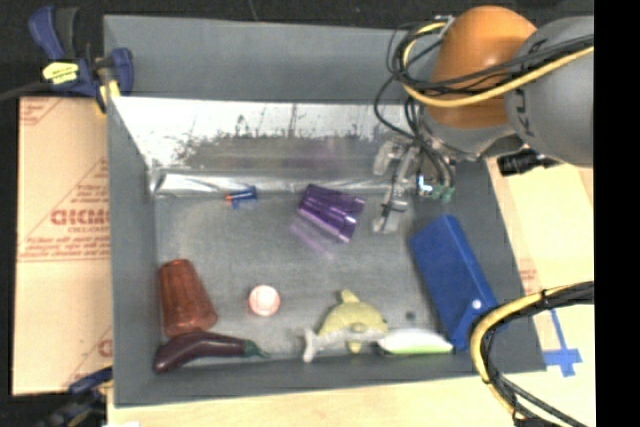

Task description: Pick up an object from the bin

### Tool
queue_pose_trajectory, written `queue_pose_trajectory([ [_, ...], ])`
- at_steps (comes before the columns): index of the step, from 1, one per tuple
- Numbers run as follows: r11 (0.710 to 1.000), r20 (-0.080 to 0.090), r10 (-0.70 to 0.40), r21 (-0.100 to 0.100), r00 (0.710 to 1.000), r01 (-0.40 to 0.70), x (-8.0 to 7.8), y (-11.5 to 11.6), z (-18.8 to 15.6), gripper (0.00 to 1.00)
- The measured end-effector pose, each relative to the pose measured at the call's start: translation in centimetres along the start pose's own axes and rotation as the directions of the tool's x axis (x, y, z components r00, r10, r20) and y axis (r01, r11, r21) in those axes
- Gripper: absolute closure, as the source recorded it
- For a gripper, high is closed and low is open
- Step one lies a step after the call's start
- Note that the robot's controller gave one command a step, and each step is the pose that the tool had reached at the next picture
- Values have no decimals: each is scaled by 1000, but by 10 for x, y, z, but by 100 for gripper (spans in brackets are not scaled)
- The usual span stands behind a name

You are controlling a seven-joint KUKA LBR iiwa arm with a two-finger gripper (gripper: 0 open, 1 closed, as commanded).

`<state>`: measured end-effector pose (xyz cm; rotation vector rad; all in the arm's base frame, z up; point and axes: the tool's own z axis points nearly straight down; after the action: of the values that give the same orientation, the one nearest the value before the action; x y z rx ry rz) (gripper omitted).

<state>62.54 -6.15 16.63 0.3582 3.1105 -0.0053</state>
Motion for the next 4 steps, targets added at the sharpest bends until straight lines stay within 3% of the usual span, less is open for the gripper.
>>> queue_pose_trajectory([
  [1,988,0,153,-1,988,-153,-5,-2,26,0],
  [2,991,2,-134,-1,991,134,-18,27,76,0],
  [3,985,15,-172,4,985,172,-11,14,93,100],
  [4,985,15,-172,4,985,172,-11,14,93,100],
])
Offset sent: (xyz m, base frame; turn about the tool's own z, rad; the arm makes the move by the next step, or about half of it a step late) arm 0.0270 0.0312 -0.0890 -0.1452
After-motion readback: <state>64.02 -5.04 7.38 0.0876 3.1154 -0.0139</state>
